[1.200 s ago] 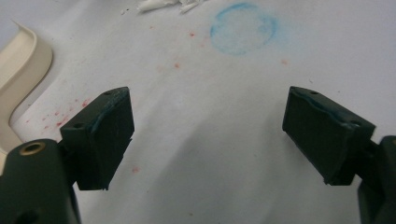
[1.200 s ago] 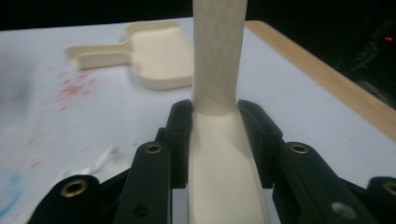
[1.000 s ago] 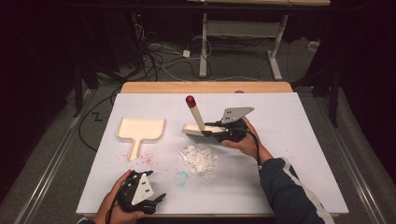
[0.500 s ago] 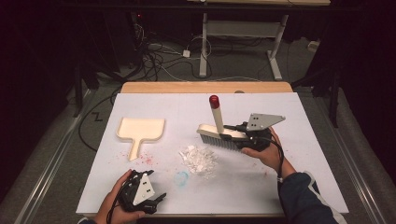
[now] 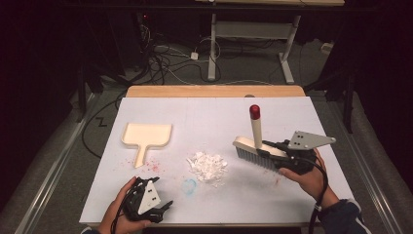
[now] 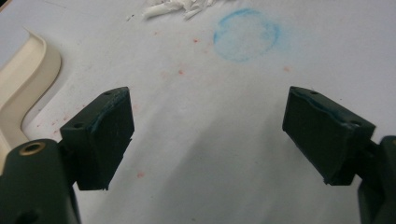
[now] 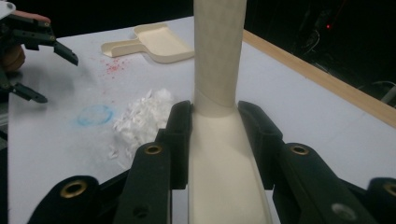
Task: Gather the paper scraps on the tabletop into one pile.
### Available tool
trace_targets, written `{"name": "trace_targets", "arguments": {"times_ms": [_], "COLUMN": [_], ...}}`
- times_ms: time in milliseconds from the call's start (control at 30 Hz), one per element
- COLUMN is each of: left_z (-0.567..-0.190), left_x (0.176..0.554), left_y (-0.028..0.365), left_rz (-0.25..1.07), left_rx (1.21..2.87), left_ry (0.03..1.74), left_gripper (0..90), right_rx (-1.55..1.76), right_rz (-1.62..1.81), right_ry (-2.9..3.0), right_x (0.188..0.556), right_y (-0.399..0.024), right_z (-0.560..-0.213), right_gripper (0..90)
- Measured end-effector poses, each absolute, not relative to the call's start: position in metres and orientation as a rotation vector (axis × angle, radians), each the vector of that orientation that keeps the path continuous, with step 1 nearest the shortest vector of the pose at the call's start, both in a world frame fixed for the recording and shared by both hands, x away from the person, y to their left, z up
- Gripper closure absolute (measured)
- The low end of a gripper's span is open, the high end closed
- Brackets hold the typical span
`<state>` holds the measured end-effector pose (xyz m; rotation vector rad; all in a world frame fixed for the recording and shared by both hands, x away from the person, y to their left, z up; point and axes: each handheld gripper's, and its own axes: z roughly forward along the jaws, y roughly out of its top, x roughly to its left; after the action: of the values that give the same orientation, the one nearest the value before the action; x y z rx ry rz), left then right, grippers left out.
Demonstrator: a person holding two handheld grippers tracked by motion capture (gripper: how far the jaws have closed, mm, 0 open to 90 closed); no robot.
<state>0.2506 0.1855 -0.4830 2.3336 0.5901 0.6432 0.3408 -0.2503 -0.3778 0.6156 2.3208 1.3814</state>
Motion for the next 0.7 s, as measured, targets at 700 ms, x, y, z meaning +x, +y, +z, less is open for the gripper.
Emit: {"name": "trace_targets", "arguments": {"times_ms": [700], "left_z": [-0.482], "left_x": [0.253], "left_y": [0.184], "left_rz": [0.646], "left_rx": [2.336], "left_ry": [0.590], "left_gripper": [15.6], "right_rx": [1.015], "right_rz": [1.311], "right_ry": [2.582], "right_x": [0.333], "right_y": [-0.297], "right_z": [-0.402], "right_gripper": [67.8]}}
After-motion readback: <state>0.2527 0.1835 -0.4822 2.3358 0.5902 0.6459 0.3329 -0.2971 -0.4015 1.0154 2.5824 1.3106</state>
